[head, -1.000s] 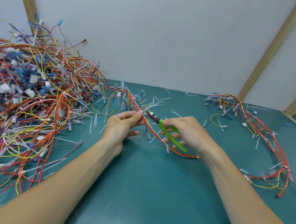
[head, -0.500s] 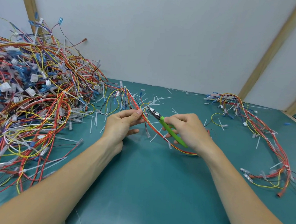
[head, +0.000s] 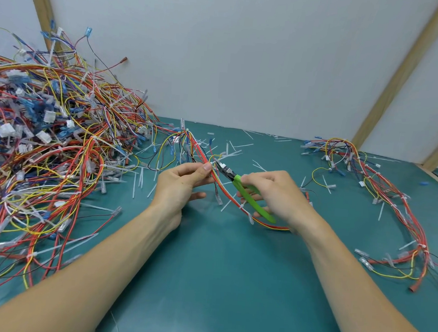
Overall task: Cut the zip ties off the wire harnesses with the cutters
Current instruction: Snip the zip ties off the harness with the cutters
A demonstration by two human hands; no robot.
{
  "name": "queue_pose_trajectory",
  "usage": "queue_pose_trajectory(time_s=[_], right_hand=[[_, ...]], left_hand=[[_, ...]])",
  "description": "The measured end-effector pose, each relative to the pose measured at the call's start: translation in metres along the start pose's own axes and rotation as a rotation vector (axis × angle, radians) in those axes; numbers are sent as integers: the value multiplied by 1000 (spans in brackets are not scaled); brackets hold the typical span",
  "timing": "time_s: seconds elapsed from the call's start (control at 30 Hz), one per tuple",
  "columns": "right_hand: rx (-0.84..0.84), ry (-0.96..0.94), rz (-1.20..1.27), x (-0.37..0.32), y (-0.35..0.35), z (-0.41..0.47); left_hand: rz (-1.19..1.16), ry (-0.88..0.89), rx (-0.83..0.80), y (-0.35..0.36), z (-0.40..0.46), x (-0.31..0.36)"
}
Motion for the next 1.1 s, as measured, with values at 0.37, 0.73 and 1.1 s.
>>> queue_pose_trajectory(time_s=[0.37,0.73,1.1], right_hand=[[-173,109,271,2,-5,-1],[-28,7,100,-4,3,-2],[78,-70,-155,1,8,1]], left_hand=[[2,-7,-63,3,-2,2],[-19,-9,-82,2,-1,-1],[-11,-38,-91,3,-1,-2]])
Point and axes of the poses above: each hand's wrist, its own z-axis towards the middle knuckle, its own y-axis out of the palm, x = y × z, the point moved 2 cm from there along z, towards the middle knuckle, and after that the axes turned 10 degrees about -x, right-handed, at the moved point
